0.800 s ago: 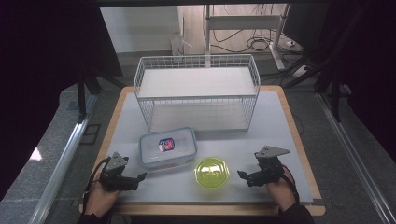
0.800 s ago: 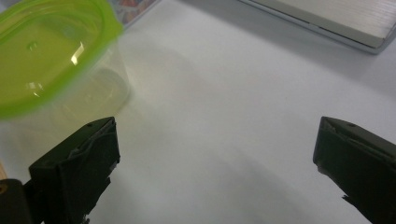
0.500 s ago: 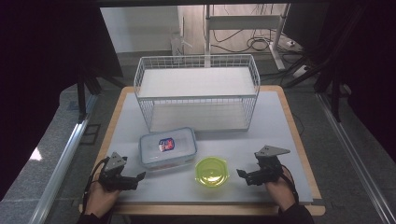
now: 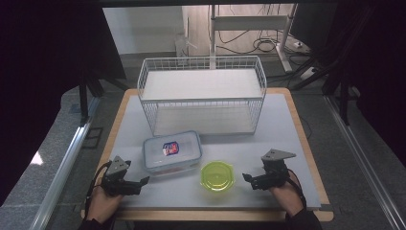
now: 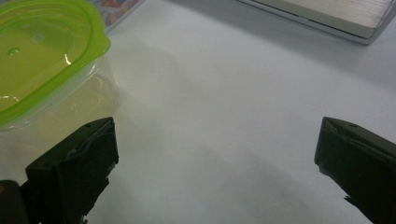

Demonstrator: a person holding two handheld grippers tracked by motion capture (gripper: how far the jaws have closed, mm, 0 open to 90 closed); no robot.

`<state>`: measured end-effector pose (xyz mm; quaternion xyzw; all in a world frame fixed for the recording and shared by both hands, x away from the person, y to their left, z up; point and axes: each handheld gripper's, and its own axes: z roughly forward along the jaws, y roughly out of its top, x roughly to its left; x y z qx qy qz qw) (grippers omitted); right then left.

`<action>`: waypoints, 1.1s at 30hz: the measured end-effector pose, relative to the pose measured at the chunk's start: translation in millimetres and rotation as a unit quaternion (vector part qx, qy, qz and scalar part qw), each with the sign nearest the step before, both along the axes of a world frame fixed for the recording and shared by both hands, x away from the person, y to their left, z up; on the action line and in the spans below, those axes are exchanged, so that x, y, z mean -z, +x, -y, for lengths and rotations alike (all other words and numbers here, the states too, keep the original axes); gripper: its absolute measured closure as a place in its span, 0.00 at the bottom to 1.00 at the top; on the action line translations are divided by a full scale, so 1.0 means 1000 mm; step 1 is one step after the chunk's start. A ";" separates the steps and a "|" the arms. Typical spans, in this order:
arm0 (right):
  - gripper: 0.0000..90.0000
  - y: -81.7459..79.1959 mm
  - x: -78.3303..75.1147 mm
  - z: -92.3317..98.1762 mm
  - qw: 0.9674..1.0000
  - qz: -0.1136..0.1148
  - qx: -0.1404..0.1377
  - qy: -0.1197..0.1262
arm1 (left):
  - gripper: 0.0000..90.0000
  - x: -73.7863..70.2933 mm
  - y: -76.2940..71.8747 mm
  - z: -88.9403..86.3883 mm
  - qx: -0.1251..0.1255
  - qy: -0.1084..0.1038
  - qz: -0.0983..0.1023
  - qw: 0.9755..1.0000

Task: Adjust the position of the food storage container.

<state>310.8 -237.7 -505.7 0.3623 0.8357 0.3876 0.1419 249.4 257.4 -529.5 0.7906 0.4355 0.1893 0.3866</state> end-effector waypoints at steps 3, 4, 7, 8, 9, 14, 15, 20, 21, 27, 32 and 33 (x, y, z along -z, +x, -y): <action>0.00 0.000 -0.001 -0.003 1.000 0.007 0.005 -0.006 | 0.06 0.000 0.000 0.000 0.001 -0.001 -0.001 1.000; 0.00 0.000 -0.001 -0.004 1.000 0.011 0.006 -0.009 | 0.06 0.000 0.000 0.000 0.001 -0.002 -0.002 1.000; 0.00 0.000 -0.003 -0.006 1.000 0.016 0.010 -0.017 | 0.06 0.000 0.000 0.000 0.002 -0.003 -0.002 1.000; 0.00 -0.001 -0.004 -0.007 1.000 0.015 0.010 -0.018 | 0.06 0.000 0.000 0.000 0.003 -0.003 -0.002 1.000; 0.00 -0.001 -0.004 -0.007 1.000 0.014 0.011 -0.017 | 0.06 0.000 0.000 0.000 0.003 -0.004 -0.002 1.000; 0.02 -0.002 -0.012 -0.012 1.000 0.004 -0.005 -0.021 | 0.06 0.000 0.000 -0.001 0.003 -0.006 -0.002 1.000; 0.03 -0.002 -0.013 -0.013 1.000 0.006 -0.007 -0.021 | 0.06 0.000 -0.001 -0.001 0.003 -0.005 -0.002 1.000; 0.29 -0.001 -0.024 -0.018 1.000 0.000 -0.001 -0.001 | 0.06 -0.001 -0.001 -0.001 0.005 -0.005 -0.001 1.000; 0.33 -0.001 -0.027 -0.019 1.000 -0.003 -0.002 0.000 | 0.06 -0.001 -0.001 -0.001 0.004 -0.005 -0.001 1.000; 0.70 -0.004 -0.036 -0.031 0.999 -0.005 -0.036 -0.004 | 0.06 -0.001 -0.001 0.000 0.005 -0.003 -0.001 1.000; 0.96 -0.006 -0.042 -0.045 0.998 0.008 -0.066 -0.011 | 0.06 0.000 -0.001 0.000 0.006 -0.002 -0.001 1.000; 0.99 -0.007 -0.043 -0.048 0.997 0.011 -0.072 -0.012 | 0.06 0.000 -0.001 0.000 0.006 -0.002 -0.001 1.000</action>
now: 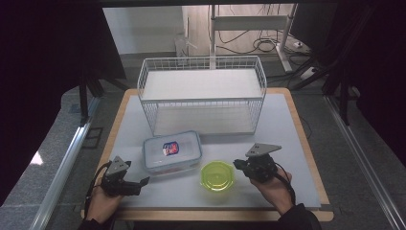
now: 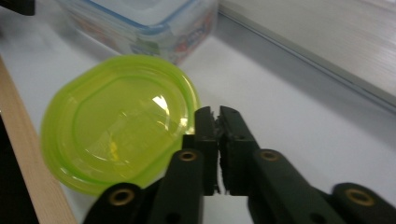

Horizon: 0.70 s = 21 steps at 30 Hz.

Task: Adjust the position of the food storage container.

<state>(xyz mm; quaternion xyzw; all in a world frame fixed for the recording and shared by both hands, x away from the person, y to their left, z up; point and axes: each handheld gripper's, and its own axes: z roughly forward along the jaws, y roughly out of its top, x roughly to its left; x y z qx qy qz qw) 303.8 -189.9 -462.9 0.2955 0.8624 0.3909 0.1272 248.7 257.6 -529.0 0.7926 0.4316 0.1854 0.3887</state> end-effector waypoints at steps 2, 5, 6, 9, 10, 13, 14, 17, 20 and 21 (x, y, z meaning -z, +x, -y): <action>1.00 -0.001 -0.002 -0.006 1.000 0.002 -0.009 0.004 | 0.06 0.000 0.000 0.000 0.000 0.001 0.000 1.000; 1.00 -0.002 -0.003 -0.015 1.000 0.000 -0.022 0.008 | 0.06 0.000 0.000 0.000 0.000 0.001 -0.001 1.000; 1.00 -0.002 -0.003 -0.017 1.000 -0.001 -0.026 0.008 | 0.06 0.000 0.000 0.000 -0.001 0.001 -0.001 1.000; 1.00 -0.003 -0.001 -0.031 0.999 -0.007 -0.044 0.009 | 0.06 0.000 0.000 0.000 -0.002 0.001 -0.002 1.000; 1.00 -0.004 0.000 -0.035 0.999 -0.007 -0.051 0.007 | 0.06 0.000 0.000 0.000 -0.002 0.001 -0.003 1.000; 1.00 -0.007 0.002 -0.048 0.997 -0.014 -0.070 0.009 | 0.06 0.001 0.001 0.000 -0.002 0.002 -0.003 1.000; 1.00 -0.008 0.003 -0.051 0.997 -0.016 -0.075 0.009 | 0.06 0.001 0.001 0.000 -0.002 0.002 -0.003 1.000; 1.00 -0.011 0.006 -0.063 0.995 -0.023 -0.093 0.009 | 0.06 0.001 0.001 0.000 -0.002 0.003 -0.003 1.000; 1.00 -0.014 0.008 -0.071 0.994 -0.026 -0.106 0.012 | 0.06 0.000 0.001 0.000 -0.002 0.002 -0.004 1.000; 1.00 -0.016 0.009 -0.075 0.993 -0.027 -0.112 0.013 | 0.06 0.000 0.001 0.000 -0.002 0.002 -0.004 1.000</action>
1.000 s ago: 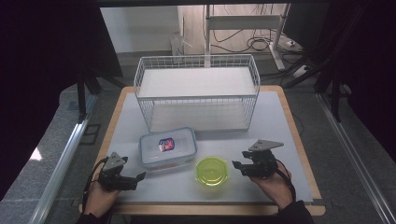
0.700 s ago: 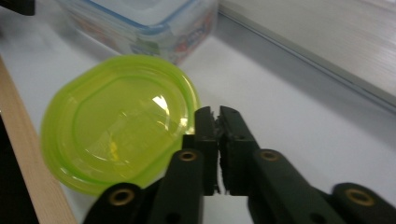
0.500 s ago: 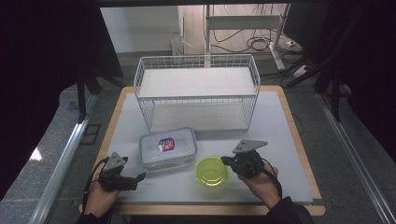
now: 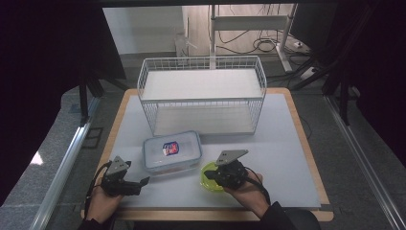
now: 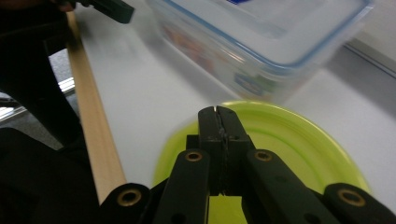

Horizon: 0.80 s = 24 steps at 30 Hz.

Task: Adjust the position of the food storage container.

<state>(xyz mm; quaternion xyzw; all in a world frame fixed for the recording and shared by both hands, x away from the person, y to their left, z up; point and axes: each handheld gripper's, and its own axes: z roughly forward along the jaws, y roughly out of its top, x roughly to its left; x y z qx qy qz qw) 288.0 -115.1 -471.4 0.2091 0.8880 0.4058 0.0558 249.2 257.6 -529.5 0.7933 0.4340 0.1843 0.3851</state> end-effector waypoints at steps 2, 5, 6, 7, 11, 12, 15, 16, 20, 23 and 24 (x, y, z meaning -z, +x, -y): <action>1.00 -0.002 0.001 -0.006 1.000 -0.003 -0.007 0.004 | 0.06 0.000 0.000 0.000 0.000 0.001 0.000 1.000; 1.00 -0.004 0.002 -0.016 1.000 -0.005 -0.017 0.005 | 0.06 0.000 0.000 0.000 0.001 0.002 -0.001 1.000; 1.00 -0.004 0.003 -0.020 1.000 -0.006 -0.021 0.003 | 0.06 0.000 0.000 0.000 0.001 0.002 -0.001 1.000; 1.00 -0.005 0.004 -0.024 1.000 -0.007 -0.025 0.001 | 0.06 0.000 0.000 0.000 0.001 0.002 -0.001 1.000; 1.00 -0.007 0.008 -0.037 0.999 -0.008 -0.037 -0.013 | 0.06 0.000 0.000 0.000 0.001 0.001 -0.001 1.000; 1.00 -0.007 0.010 -0.039 0.999 -0.006 -0.037 -0.023 | 0.06 0.000 0.000 0.000 0.001 0.001 -0.001 1.000; 1.00 -0.007 0.012 -0.039 0.999 -0.010 -0.037 -0.027 | 0.06 0.000 0.000 0.000 0.002 0.000 -0.001 1.000; 1.00 -0.006 0.011 -0.036 0.999 -0.009 -0.033 -0.030 | 0.06 0.000 0.000 0.000 0.003 0.003 -0.001 1.000; 1.00 -0.004 0.010 -0.029 0.999 -0.015 -0.025 -0.031 | 0.06 0.000 0.000 0.000 0.003 0.003 -0.001 1.000; 1.00 -0.003 0.009 -0.023 0.999 -0.016 -0.020 -0.033 | 0.06 0.000 0.000 -0.001 0.003 0.002 -0.001 1.000; 1.00 -0.004 0.009 -0.021 0.999 -0.017 -0.017 -0.035 | 0.06 0.000 0.000 -0.001 0.003 0.002 -0.001 1.000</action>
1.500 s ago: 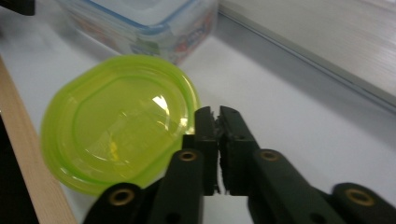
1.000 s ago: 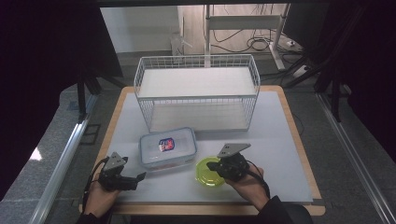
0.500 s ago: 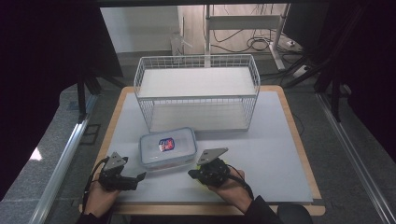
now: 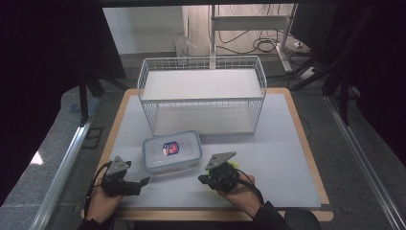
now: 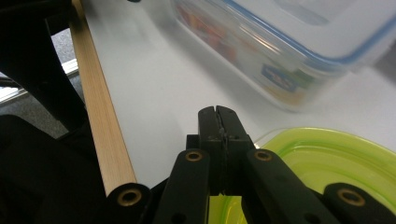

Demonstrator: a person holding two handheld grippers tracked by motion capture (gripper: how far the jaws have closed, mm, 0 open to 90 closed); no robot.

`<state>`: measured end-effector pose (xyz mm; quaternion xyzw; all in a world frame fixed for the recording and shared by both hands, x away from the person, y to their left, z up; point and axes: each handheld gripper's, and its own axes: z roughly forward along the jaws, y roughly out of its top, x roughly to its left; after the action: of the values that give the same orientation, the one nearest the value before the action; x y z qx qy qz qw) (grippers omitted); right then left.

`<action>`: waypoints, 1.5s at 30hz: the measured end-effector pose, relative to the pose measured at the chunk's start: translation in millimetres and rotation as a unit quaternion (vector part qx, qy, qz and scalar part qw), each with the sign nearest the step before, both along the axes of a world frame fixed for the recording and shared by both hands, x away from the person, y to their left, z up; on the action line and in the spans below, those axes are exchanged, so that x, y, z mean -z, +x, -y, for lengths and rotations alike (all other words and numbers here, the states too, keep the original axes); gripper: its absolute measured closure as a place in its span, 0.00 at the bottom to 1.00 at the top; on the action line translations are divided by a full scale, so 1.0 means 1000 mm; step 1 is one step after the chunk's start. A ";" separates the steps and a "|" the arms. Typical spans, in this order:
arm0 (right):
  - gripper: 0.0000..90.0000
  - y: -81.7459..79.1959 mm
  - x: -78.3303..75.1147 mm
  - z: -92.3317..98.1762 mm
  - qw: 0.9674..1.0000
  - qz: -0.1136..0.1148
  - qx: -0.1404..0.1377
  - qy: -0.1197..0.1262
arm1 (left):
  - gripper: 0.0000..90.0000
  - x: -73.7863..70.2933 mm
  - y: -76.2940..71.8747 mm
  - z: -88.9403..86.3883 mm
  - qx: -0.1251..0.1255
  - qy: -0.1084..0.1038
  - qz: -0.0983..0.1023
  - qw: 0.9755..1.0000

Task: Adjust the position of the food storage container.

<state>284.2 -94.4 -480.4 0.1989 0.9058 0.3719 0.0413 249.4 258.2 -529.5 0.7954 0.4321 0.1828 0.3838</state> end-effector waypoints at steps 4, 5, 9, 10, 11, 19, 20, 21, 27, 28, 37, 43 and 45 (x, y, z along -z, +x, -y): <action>1.00 -0.001 -0.001 0.010 1.000 0.003 0.011 -0.008 | 0.06 0.000 0.000 0.000 0.000 0.000 0.000 1.000; 1.00 -0.001 -0.001 0.013 1.000 0.005 0.013 -0.012 | 0.06 0.000 0.000 0.000 0.000 0.000 0.000 1.000; 1.00 0.002 -0.001 0.025 0.999 0.004 0.027 -0.019 | 0.06 0.000 0.000 0.000 0.000 0.000 0.000 1.000; 1.00 0.003 0.000 0.029 0.999 0.003 0.032 -0.022 | 0.06 0.000 0.000 0.000 -0.001 0.000 0.000 1.000; 1.00 0.003 0.000 0.032 0.999 0.003 0.035 -0.022 | 0.06 0.000 0.000 0.000 0.000 0.000 0.000 1.000; 1.00 0.012 -0.001 0.063 0.997 -0.006 0.075 -0.015 | 0.06 0.000 0.000 0.000 0.000 0.002 0.000 1.000; 1.00 0.013 -0.001 0.067 0.997 -0.010 0.081 -0.013 | 0.06 0.000 0.000 0.000 0.000 0.002 0.000 1.000; 1.00 0.014 -0.001 0.070 0.996 -0.010 0.084 -0.013 | 0.06 0.000 0.000 0.000 0.000 0.003 0.000 1.000; 1.00 0.022 -0.001 0.090 0.994 -0.016 0.111 -0.007 | 0.06 0.000 0.000 0.001 -0.002 0.001 0.000 1.000; 1.00 0.024 -0.001 0.094 0.993 -0.014 0.116 -0.008 | 0.06 0.000 0.000 0.001 -0.002 0.001 0.000 1.000; 1.00 0.036 -0.001 0.117 0.989 -0.023 0.147 0.009 | 0.08 0.001 0.001 0.000 0.004 -0.010 -0.006 1.000; 1.00 0.045 -0.002 0.130 0.986 -0.014 0.168 0.010 | 0.08 0.001 0.001 0.000 0.005 -0.008 -0.006 1.000; 1.00 0.048 -0.002 0.135 0.984 -0.009 0.177 0.009 | 0.08 0.001 0.001 0.001 0.005 -0.005 -0.006 1.000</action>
<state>332.2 -229.3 -478.3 0.3601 0.8530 0.3652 0.0969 250.6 257.7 -530.2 0.7965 0.4317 0.1734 0.3862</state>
